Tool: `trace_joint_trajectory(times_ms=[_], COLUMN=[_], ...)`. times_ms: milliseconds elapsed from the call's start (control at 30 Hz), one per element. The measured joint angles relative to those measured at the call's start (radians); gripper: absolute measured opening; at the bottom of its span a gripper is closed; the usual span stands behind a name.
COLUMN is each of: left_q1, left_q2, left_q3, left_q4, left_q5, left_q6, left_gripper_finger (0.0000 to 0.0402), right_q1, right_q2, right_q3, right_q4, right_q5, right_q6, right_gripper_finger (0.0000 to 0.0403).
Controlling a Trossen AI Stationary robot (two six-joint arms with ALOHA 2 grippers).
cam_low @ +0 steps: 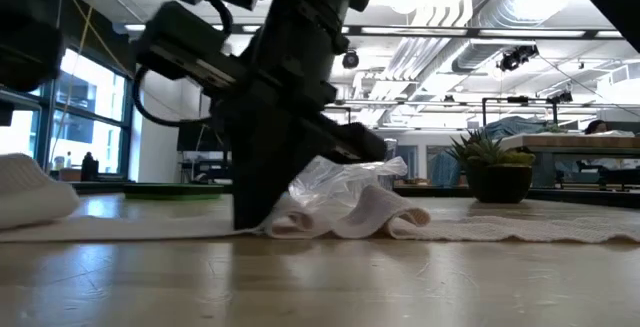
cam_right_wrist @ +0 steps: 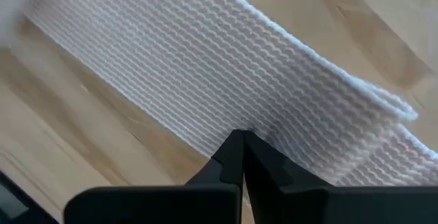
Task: Roll bandage
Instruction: Roll the bandage
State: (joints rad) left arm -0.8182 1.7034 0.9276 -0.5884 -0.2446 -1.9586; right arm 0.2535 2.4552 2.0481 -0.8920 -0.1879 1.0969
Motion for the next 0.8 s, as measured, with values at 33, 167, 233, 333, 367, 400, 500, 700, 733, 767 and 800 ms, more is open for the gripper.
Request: trace_joint_trajectory(times_ms=[33, 167, 233, 333, 367, 400, 500, 700, 733, 767, 800], left_q1=[-0.010, -0.040, -0.054, -0.063, -0.063, -0.062, -0.064, -0.075, -0.070, -0.063, -0.060], left_q2=[-0.006, -0.028, -0.033, -0.039, -0.040, -0.040, -0.041, -0.107, -0.119, -0.129, -0.139], left_q3=[0.000, 0.000, 0.000, -0.002, -0.002, -0.001, -0.001, -0.002, -0.002, -0.002, -0.002], left_q4=[-0.033, -0.133, -0.175, -0.188, -0.165, -0.143, -0.155, -0.153, -0.131, -0.103, -0.073], left_q5=[0.005, 0.035, 0.041, 0.036, 0.028, 0.025, 0.026, -0.033, -0.052, -0.067, -0.081], left_q6=[-0.001, -0.004, -0.023, -0.076, -0.079, -0.078, -0.065, -0.077, -0.073, -0.073, -0.063], left_gripper_finger=[0.0000, 0.0000, 0.0000, 0.0000, 0.0000, 0.0000, 0.0000, 0.0000, 0.0000, 0.0000, 0.0000], right_q1=[0.001, 0.001, 0.001, 0.001, 0.001, 0.001, 0.001, -0.002, -0.004, -0.006, -0.009], right_q2=[-0.001, -0.001, -0.001, -0.001, -0.001, -0.001, -0.001, 0.001, 0.001, 0.001, 0.001], right_q3=[0.001, 0.001, 0.001, 0.000, 0.000, 0.000, -0.001, -0.001, -0.001, -0.002, -0.002], right_q4=[-0.016, -0.031, -0.020, 0.010, 0.020, 0.023, 0.027, 0.036, 0.041, 0.045, 0.049], right_q5=[0.000, -0.003, -0.002, -0.005, -0.006, -0.006, -0.008, -0.022, -0.022, -0.023, -0.023], right_q6=[-0.005, -0.013, 0.004, 0.013, 0.013, 0.015, 0.028, 0.021, 0.021, 0.021, 0.021], right_gripper_finger=[0.0000, 0.0000, 0.0000, 0.0000, 0.0000, 0.0000, 0.0000, 0.0000, 0.0000, 0.0000, 0.0000])
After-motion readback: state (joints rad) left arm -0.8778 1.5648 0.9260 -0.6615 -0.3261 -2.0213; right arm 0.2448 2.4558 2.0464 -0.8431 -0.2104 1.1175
